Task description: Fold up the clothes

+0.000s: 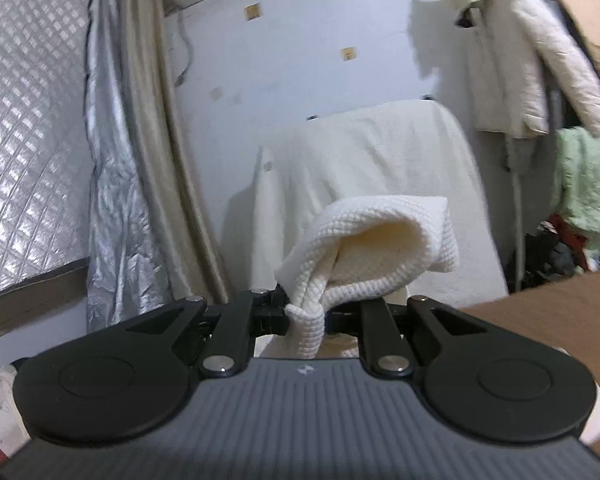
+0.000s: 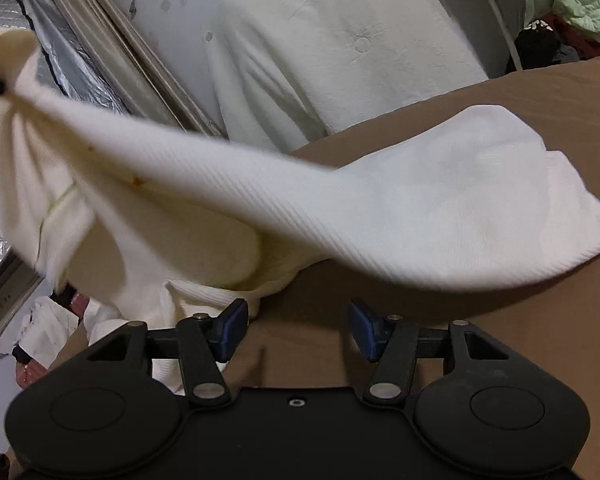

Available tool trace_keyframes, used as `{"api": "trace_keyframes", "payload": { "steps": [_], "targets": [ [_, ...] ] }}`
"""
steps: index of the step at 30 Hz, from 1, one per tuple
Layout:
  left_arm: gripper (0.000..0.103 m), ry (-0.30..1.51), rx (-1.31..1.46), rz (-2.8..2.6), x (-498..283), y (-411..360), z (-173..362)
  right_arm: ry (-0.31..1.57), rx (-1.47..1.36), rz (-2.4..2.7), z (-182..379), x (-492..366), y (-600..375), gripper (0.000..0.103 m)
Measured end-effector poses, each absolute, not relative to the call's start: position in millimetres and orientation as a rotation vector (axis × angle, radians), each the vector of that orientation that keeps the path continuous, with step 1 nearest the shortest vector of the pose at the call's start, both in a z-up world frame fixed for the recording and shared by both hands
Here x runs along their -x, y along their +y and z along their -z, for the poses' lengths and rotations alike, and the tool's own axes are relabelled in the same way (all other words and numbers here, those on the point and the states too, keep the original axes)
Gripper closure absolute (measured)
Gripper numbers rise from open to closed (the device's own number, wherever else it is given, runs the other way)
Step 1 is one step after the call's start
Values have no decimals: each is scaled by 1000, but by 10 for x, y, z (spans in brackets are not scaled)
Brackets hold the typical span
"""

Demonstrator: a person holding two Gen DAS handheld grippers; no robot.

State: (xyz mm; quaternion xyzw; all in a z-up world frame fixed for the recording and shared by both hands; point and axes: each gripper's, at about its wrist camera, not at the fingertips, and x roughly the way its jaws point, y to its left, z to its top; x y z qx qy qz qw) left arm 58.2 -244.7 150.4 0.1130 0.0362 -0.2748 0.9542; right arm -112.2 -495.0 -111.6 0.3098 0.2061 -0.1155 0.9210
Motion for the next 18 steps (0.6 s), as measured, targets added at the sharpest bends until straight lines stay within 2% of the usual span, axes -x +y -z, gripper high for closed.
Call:
{"api": "trace_keyframes", "payload": {
  "steps": [4, 9, 13, 16, 18],
  "targets": [
    [90, 76, -208, 523, -792, -2431, -1544, 427, -613, 226, 1084, 1239, -5022, 41],
    [90, 38, -244, 547, -635, -2252, -1486, 451, -578, 284, 1060, 1190, -5082, 36],
    [90, 2, -228, 579, -468, -2035, -1575, 486, -485, 439, 1034, 1151, -5129, 30],
    [90, -8, -215, 605, -417, -1906, -1653, 526, -409, 570, 1037, 1091, -5196, 21],
    [90, -11, -211, 623, -396, -1837, -1701, 539, -359, 606, 1059, 1037, -5255, 21]
  ]
}}
